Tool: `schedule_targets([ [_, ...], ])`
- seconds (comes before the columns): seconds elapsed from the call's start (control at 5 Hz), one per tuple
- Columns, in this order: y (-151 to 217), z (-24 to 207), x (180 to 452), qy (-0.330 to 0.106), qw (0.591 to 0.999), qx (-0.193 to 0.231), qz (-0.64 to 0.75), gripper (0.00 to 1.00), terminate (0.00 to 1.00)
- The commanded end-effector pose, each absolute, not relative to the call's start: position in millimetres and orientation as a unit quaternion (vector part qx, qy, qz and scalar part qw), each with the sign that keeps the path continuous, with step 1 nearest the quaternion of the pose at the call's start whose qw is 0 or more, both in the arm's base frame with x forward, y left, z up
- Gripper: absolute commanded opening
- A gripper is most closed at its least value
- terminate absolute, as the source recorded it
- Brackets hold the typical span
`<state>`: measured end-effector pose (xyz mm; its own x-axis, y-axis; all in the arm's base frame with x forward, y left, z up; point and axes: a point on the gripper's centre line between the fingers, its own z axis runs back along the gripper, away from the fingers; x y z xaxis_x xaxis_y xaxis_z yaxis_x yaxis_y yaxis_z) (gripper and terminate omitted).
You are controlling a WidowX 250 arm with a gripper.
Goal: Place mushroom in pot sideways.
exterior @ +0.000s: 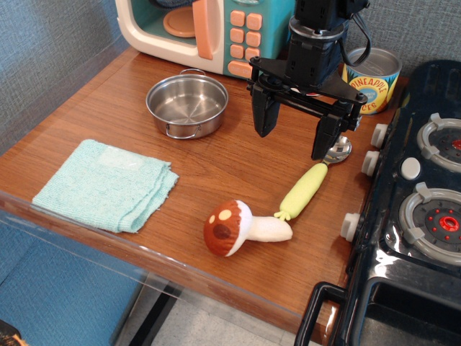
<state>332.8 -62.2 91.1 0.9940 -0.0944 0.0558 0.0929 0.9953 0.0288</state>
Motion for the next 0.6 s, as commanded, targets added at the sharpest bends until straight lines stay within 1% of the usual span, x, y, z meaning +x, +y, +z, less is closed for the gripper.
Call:
schedule_targets([
  [0.0, -62, 91, 333, -0.029, 0.998, 0.013, -0.047, 1.00, 0.00],
  [0.2, -64, 84, 316, -0.029, 0.997, 0.011, -0.064, 1.00, 0.00],
  [0.4, -62, 82, 292, -0.034, 0.996, 0.014, -0.084, 1.00, 0.00],
])
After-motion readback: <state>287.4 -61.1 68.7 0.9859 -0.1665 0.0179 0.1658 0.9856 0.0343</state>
